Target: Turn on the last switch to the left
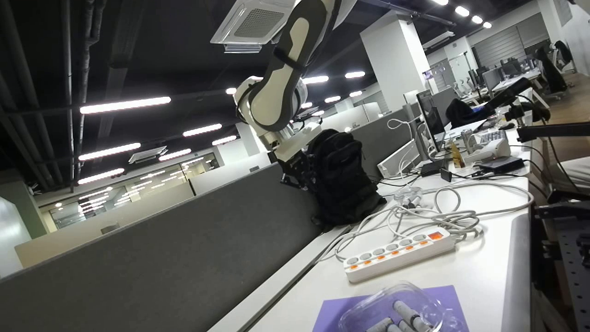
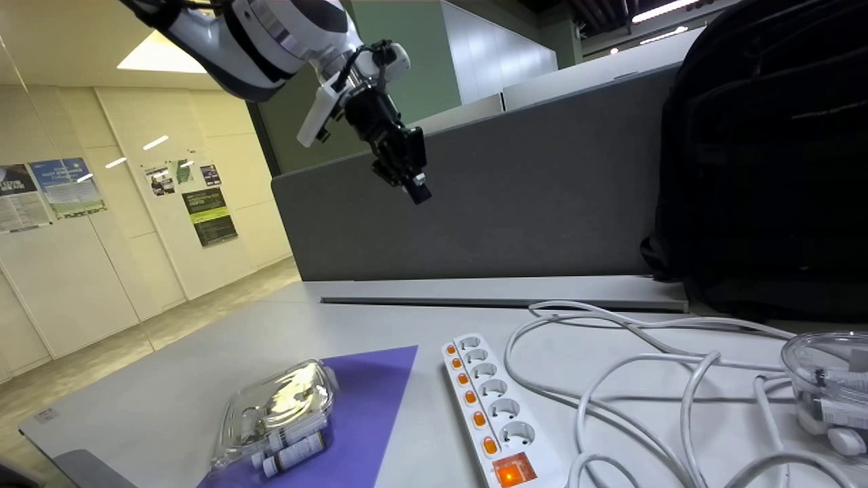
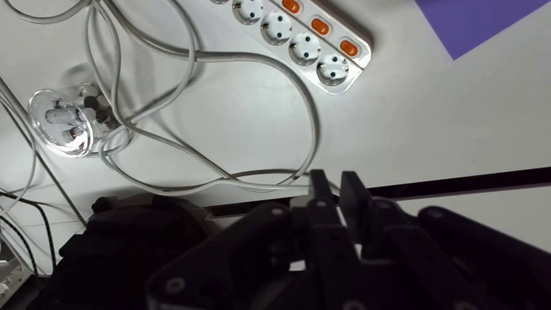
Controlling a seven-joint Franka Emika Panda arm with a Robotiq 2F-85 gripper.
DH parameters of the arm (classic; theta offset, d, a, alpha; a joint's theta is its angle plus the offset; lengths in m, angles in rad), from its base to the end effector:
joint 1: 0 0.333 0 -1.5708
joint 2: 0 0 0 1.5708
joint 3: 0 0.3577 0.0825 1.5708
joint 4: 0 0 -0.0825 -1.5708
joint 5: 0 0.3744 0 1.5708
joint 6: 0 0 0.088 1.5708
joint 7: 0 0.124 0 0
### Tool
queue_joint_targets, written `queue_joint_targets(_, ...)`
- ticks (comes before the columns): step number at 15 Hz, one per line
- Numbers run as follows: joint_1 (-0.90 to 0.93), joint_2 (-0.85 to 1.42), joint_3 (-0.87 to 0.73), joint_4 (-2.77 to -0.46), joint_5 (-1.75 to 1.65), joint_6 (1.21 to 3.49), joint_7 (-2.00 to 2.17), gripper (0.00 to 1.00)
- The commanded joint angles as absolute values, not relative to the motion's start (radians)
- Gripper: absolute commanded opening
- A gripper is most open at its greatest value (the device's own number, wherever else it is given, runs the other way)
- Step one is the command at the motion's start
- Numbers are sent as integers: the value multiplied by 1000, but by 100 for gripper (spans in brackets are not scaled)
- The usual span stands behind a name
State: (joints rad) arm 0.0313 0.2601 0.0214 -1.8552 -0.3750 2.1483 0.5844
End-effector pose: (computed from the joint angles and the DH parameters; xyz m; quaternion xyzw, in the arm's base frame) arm 0.6290 0.0118 0.4163 0.9742 -0.1629 0.0642 0.1422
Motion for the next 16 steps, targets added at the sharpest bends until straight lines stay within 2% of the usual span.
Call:
queue_joint_targets(1, 71, 331, -6, -1775, -352, 2127, 577, 0)
queue_joint_targets(11, 109, 331, -37, -1819, -380, 2163, 616, 0)
queue_joint_targets(16, 135, 404, -64, -1791, -405, 2232, 649, 0)
